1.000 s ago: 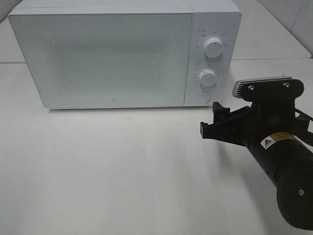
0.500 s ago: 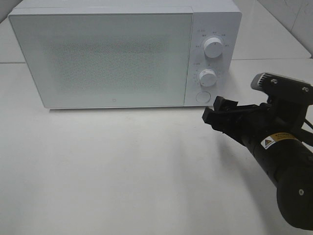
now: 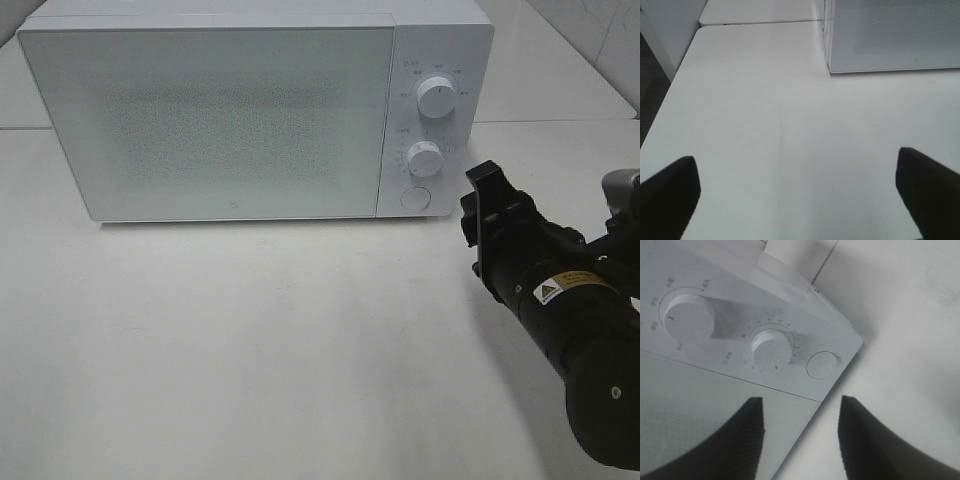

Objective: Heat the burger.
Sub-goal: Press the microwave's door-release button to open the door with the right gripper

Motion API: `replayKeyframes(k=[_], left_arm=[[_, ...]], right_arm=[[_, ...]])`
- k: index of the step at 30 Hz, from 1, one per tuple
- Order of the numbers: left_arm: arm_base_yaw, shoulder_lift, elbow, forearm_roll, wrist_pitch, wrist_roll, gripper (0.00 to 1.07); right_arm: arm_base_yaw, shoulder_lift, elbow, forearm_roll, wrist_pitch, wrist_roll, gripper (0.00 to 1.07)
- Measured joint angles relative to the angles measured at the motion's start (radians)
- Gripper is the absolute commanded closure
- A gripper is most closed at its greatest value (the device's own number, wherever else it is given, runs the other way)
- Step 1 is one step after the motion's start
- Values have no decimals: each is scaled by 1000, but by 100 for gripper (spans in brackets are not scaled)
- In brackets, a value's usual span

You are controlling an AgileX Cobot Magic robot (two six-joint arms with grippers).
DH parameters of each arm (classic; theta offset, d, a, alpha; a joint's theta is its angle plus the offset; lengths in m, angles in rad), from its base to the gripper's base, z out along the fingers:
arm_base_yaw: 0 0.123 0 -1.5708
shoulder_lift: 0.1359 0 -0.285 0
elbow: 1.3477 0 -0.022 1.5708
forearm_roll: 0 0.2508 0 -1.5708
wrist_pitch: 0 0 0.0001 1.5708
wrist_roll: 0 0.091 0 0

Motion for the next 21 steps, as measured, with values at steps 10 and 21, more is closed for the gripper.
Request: replayKeyframes(k=[10, 21], left_arm=[[0, 0, 0, 0, 0, 0, 7], [0, 0, 0, 0, 0, 0, 7]], right_arm=[[0, 0, 0, 4, -1, 375, 107], [0, 1, -14, 31, -1, 439, 107]])
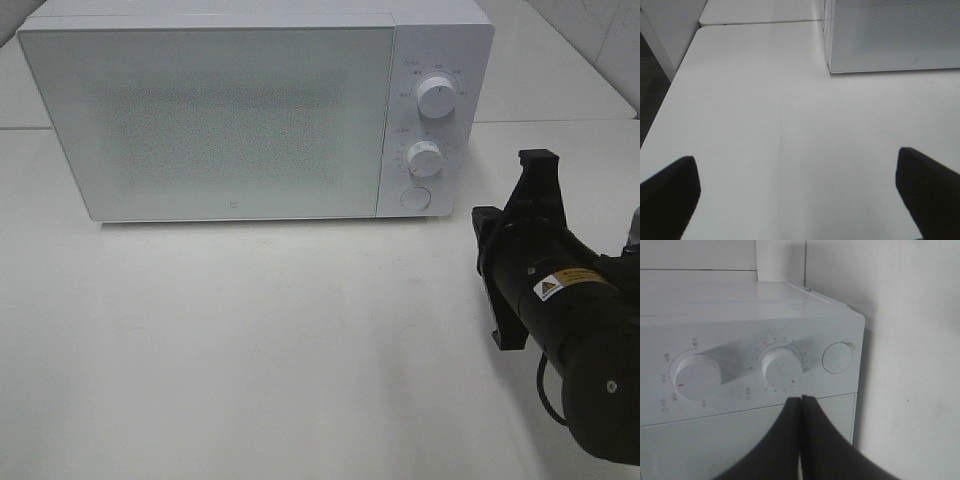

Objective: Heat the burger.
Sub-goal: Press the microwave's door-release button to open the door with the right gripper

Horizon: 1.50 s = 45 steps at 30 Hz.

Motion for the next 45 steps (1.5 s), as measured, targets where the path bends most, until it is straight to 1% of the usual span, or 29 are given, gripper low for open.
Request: replayKeyframes(k=[2, 11, 13, 16, 17, 19, 21, 24, 29, 35, 37, 45], left_arm=[[0, 0, 0, 0, 0, 0, 7], [0, 0, 0, 0, 0, 0, 7], [0, 0, 0, 0, 0, 0, 7], [0, 0, 0, 0, 0, 0, 7], [0, 0, 0, 0, 0, 0, 7], [0, 0, 0, 0, 0, 0, 7], [0, 0, 0, 0, 0, 0, 7], [0, 0, 0, 0, 0, 0, 7], [0, 0, 0, 0, 0, 0, 7], [0, 0, 0, 0, 0, 0, 7], [0, 0, 0, 0, 0, 0, 7], [0, 0, 0, 0, 0, 0, 7]], right_arm=[[0, 13, -22, 20, 0, -1, 107], [0, 118, -92, 26, 2, -1, 107], [-22, 157, -131, 14, 36, -1, 107], [-31, 162, -140, 11, 55, -1, 107], [-55, 169, -164, 3, 91, -1, 107], [-67, 172, -176, -3, 110, -2, 107], [-107, 184, -219, -41, 162, -19, 107], [-114, 190, -232, -51, 168, -20, 107], [-155, 255, -303, -101, 212, -22, 107], [-164, 277, -336, -121, 220, -26, 107], [-186, 293, -365, -144, 232, -27, 107], [-211, 339, -412, -161, 243, -28, 107]])
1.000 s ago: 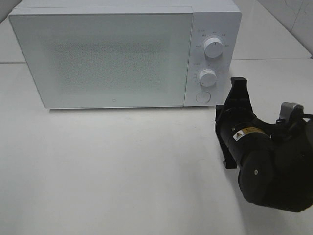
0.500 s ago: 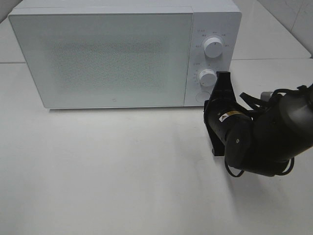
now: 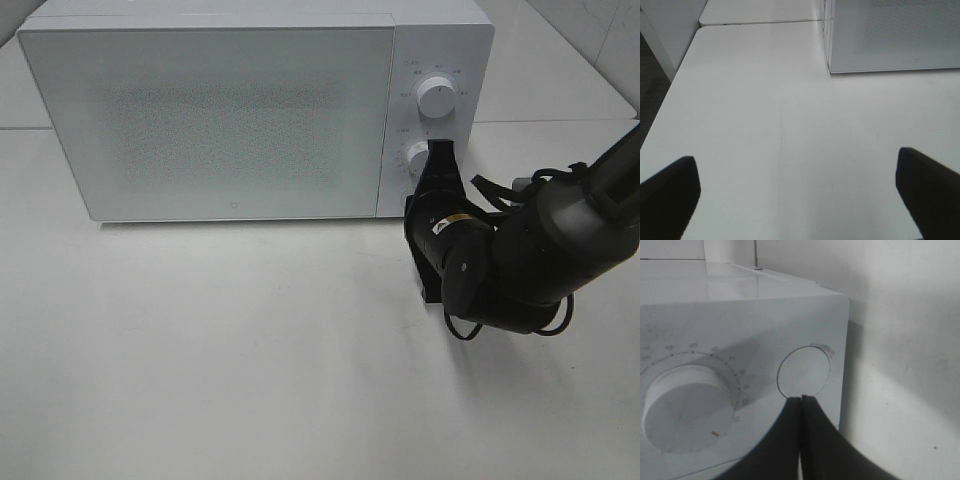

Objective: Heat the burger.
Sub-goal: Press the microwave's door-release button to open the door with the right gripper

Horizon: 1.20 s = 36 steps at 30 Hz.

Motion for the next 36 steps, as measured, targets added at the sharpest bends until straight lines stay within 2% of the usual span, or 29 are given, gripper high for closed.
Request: replayKeyframes(k=[12, 21, 36], left_arm=[[0, 0, 0, 4, 0, 0, 7], [0, 0, 0, 5, 0, 0, 7], [0, 0, 0, 6, 0, 0, 7]], right_arm=[[-48, 17, -20, -15, 20, 2, 107], [-49, 50, -64, -46, 29, 27, 107], [-46, 96, -117, 21, 22, 13, 107]])
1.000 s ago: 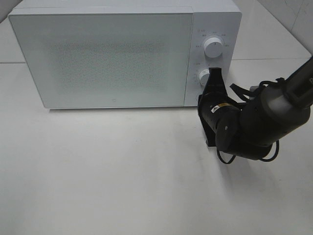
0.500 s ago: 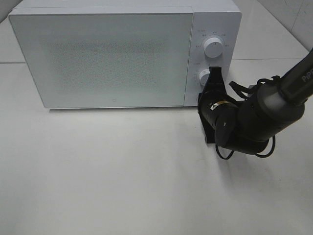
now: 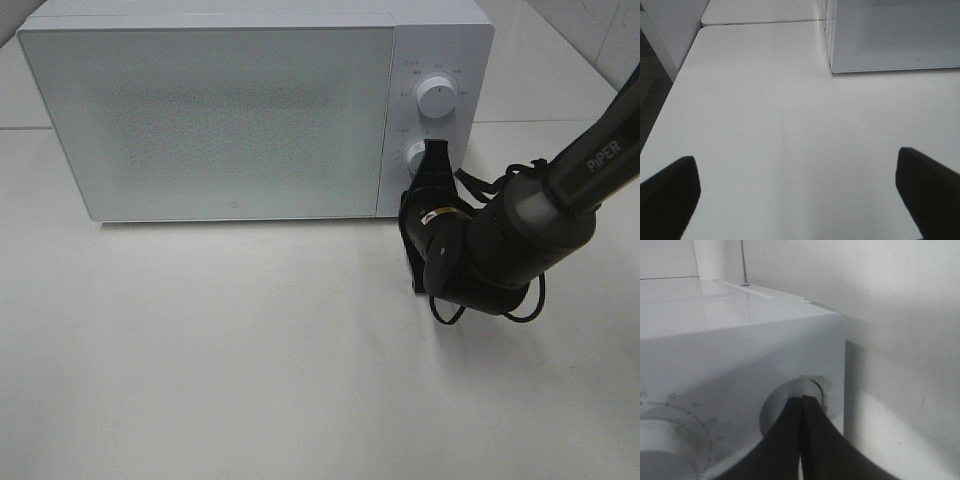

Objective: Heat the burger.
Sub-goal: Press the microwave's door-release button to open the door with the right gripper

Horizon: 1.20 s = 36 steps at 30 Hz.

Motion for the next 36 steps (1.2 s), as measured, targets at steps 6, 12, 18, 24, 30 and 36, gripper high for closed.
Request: replayKeyframes(k=[6, 12, 18, 24, 30, 36], left_arm=[[0, 0, 0, 0, 0, 0, 7], [0, 0, 0, 0, 0, 0, 7], [0, 0, 0, 0, 0, 0, 7], [0, 0, 0, 0, 0, 0, 7], [0, 0, 0, 0, 0, 0, 7], [0, 0, 0, 0, 0, 0, 7]], right_arm=[[1, 3, -20, 43, 1, -13, 107], [1, 7, -43, 84, -1, -40, 107], [4, 32, -75, 130, -21, -39, 107], [13, 44, -86, 155, -29, -37, 107], [13, 44, -87, 157, -29, -45, 107], [14, 42, -89, 163, -11, -67, 107]])
